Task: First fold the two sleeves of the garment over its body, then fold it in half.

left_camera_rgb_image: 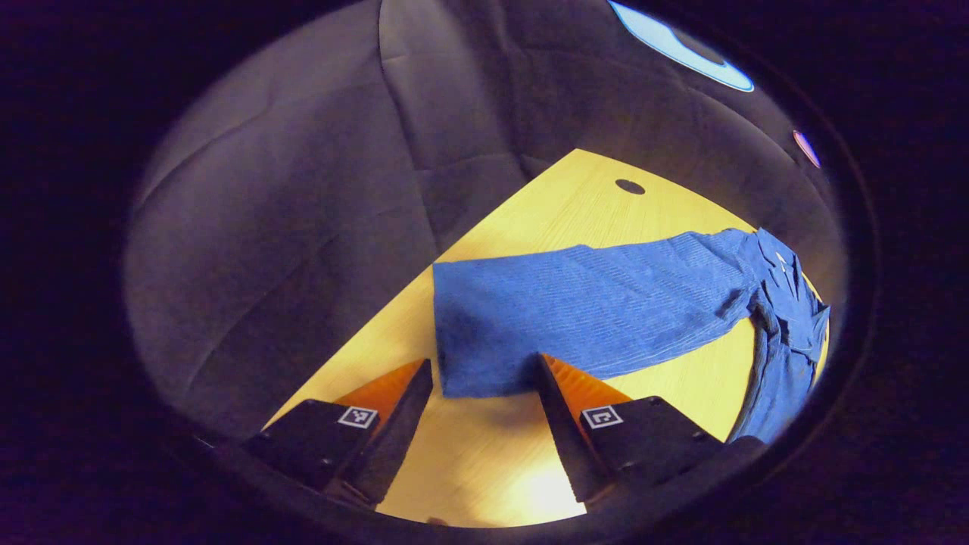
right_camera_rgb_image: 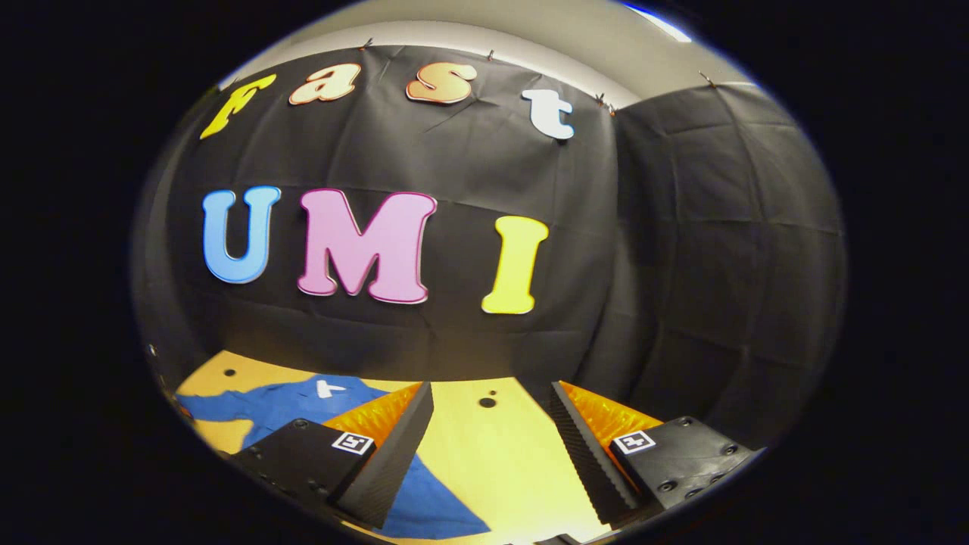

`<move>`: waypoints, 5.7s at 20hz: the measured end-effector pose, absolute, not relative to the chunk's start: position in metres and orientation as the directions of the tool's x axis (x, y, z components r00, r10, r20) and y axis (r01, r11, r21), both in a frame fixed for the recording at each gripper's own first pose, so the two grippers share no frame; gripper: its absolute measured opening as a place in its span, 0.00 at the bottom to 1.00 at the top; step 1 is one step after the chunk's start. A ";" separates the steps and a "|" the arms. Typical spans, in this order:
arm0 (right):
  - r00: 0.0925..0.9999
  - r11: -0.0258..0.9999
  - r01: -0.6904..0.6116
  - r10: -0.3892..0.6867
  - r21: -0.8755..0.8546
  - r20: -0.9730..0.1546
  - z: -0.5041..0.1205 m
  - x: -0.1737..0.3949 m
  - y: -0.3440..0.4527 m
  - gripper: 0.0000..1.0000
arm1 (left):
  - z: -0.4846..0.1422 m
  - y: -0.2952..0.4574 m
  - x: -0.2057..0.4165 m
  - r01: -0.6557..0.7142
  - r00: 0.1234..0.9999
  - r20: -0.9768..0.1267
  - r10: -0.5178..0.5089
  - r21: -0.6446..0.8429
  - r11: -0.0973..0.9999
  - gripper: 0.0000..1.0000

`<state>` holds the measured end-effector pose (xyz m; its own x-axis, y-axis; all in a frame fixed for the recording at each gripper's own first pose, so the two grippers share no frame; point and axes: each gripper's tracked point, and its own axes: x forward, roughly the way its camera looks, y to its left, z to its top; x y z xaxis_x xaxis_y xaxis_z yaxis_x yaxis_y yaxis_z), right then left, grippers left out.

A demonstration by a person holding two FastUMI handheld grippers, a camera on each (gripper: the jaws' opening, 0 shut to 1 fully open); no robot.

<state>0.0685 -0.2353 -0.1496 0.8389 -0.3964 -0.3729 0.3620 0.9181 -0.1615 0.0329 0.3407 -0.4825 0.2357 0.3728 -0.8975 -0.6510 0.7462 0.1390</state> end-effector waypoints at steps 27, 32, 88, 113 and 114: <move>0.785 0.934 0.357 -0.321 -0.037 -0.530 -0.214 0.015 -0.272 0.98 | -0.363 0.001 0.287 -0.142 0.676 -0.716 -0.175 -0.360 0.922 0.00; 0.763 0.918 0.397 -0.337 -0.011 -0.552 -0.225 -0.002 -0.306 0.98 | -0.365 -0.126 0.332 -0.020 0.644 -0.692 -0.326 -0.441 0.897 0.00; 0.472 0.946 0.133 0.202 0.296 -0.858 -0.408 0.024 -0.125 0.05 | -0.382 0.004 0.034 -0.129 0.419 -0.890 -0.182 -0.256 0.958 0.00; 0.716 0.985 0.147 -0.043 0.090 -0.697 -0.530 0.429 -0.161 0.06 | -0.446 0.145 0.505 -0.027 0.795 -0.607 -0.010 -0.052 0.998 0.01; 0.701 0.983 0.169 -0.074 0.064 -0.709 -0.547 0.428 -0.166 0.16 | -0.457 0.140 0.510 -0.018 0.782 -0.623 -0.001 -0.024 1.000 0.04</move>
<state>0.4280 -0.1656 -0.5469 0.7015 -0.0743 -0.7088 0.1692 0.9835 0.0643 0.5101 0.1396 -0.4565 0.7824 -0.0009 -0.6228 -0.0177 0.9996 -0.0236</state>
